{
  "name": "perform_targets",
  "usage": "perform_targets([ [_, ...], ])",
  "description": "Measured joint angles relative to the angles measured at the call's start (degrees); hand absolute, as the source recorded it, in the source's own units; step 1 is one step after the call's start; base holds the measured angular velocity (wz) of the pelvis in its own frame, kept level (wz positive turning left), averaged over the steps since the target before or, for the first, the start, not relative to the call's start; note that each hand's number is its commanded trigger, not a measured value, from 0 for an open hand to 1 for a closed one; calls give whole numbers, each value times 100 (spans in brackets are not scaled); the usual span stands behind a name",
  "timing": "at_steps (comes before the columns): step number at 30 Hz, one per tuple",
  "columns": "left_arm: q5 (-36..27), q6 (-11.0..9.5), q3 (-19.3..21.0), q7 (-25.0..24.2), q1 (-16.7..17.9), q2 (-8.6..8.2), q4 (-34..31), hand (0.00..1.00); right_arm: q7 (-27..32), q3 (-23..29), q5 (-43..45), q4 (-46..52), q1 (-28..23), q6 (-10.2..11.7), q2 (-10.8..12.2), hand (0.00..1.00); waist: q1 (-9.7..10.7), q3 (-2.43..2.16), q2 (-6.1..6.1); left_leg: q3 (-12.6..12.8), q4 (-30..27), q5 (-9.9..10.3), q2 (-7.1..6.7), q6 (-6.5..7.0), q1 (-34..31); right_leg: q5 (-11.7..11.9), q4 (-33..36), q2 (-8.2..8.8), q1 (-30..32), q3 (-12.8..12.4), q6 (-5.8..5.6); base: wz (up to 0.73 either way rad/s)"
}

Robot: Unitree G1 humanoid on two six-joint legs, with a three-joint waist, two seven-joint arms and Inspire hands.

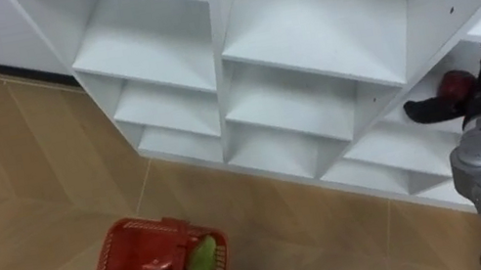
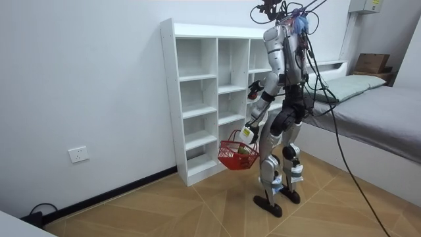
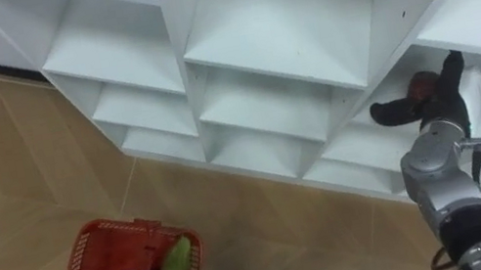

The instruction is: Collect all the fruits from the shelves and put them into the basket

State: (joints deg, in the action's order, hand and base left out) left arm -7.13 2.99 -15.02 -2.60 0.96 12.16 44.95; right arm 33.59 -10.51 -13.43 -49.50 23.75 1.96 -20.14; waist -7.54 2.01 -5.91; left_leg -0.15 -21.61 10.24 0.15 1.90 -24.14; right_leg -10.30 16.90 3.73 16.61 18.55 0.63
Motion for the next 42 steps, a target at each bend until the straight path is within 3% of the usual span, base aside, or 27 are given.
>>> perform_targets([
  [8, 0, 86, -97, 96, -93, -53, 2, 100, 9, 17, 76, -9, 49, -13, -4, 0, 84, 11, 108, 138, -21, -36, 1, 48, -130, -2, 201, 44, 254, -160, 1, -8],
  [11, -2, 88, -177, 123, -126, -72, 2, 100, 54, 52, 197, -112, 117, -14, -30, 0, 142, 35, 174, 200, -15, -77, -11, 71, -195, -2, 276, 88, 374, -138, 1, -8],
  [15, -3, 87, -225, 131, -141, -80, 1, 100, 95, 53, 253, -129, 140, -14, -58, 0, 255, 31, 225, 223, 2, -144, -33, 85, -284, -6, 403, 140, 534, -131, 9, -2],
  [32, 39, 63, -342, 91, -269, -90, 4, 100, 182, 52, 259, -377, 410, -11, -77, 0, 237, 34, 220, 445, 57, -214, -23, 97, -438, 12, 532, 182, 864, -293, 49, -6],
  [42, 38, -57, -351, 73, -270, -86, 23, 100, 194, 53, 351, -352, 538, 3, -74, 0, 230, 77, 165, 551, 99, -223, -25, 112, -476, 12, 597, 195, 1000, -413, 49, -6],
])
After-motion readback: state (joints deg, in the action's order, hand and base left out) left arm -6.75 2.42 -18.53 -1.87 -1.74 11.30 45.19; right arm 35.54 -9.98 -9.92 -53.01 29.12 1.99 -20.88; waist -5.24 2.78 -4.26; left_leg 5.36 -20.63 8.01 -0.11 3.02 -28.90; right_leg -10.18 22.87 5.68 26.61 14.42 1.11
